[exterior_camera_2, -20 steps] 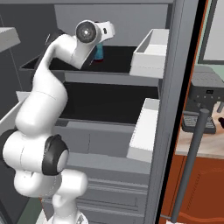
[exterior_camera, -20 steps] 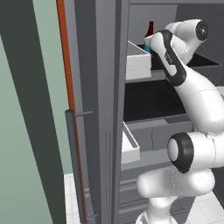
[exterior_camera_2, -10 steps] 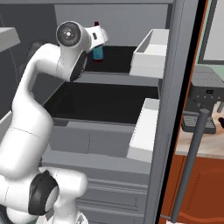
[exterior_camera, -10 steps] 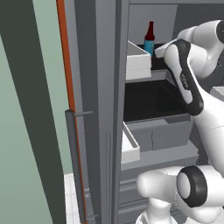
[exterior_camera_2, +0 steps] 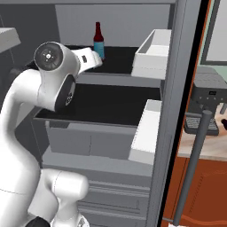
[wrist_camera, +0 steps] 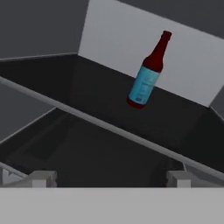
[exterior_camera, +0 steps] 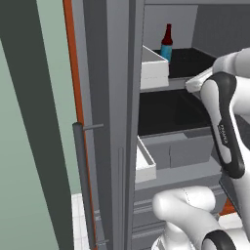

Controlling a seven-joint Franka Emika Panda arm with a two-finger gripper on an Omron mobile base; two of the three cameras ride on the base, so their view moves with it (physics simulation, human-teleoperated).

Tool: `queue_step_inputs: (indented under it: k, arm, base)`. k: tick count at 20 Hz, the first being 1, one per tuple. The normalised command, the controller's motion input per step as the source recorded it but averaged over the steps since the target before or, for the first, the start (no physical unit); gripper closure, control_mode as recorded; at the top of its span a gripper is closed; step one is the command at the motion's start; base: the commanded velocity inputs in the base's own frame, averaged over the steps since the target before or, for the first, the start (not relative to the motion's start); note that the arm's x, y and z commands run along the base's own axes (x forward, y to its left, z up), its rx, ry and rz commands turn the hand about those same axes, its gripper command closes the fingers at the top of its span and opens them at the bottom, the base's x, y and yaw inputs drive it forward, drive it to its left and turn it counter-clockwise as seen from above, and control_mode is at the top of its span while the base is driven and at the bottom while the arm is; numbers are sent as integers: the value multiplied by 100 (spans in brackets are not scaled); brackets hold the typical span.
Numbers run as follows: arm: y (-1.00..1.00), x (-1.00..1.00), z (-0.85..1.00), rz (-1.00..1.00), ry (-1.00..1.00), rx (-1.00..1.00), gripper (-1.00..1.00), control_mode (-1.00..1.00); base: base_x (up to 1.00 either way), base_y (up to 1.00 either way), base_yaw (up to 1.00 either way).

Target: Place the beer on the top shelf of the fridge to keep it out of children's reach, and place the mushroom and eggplant on lower shelves for easy access.

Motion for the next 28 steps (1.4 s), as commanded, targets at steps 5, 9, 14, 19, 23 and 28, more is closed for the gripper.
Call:
queue_step_inputs:
  k: [5, 9, 14, 19, 23, 28]
  arm:
    - [0, -74, -15, -1, 12, 0, -100, -100]
    - [0, -56, -1, -1, 18, -4, -100, -100]
    - [0, -43, -12, -1, 19, -6, -100, -100]
    - [0, -34, -15, -1, 20, -8, -100, -100]
    - [0, 0, 0, 0, 0, 0, -100, 100]
    - [0, 0, 0, 0, 0, 0, -100, 100]
  base:
    - [0, 0, 0]
    - [0, 0, 0]
    - [0, 0, 0]
    - [0, 0, 0]
    - [-51, 0, 0]
    - [-91, 0, 0]
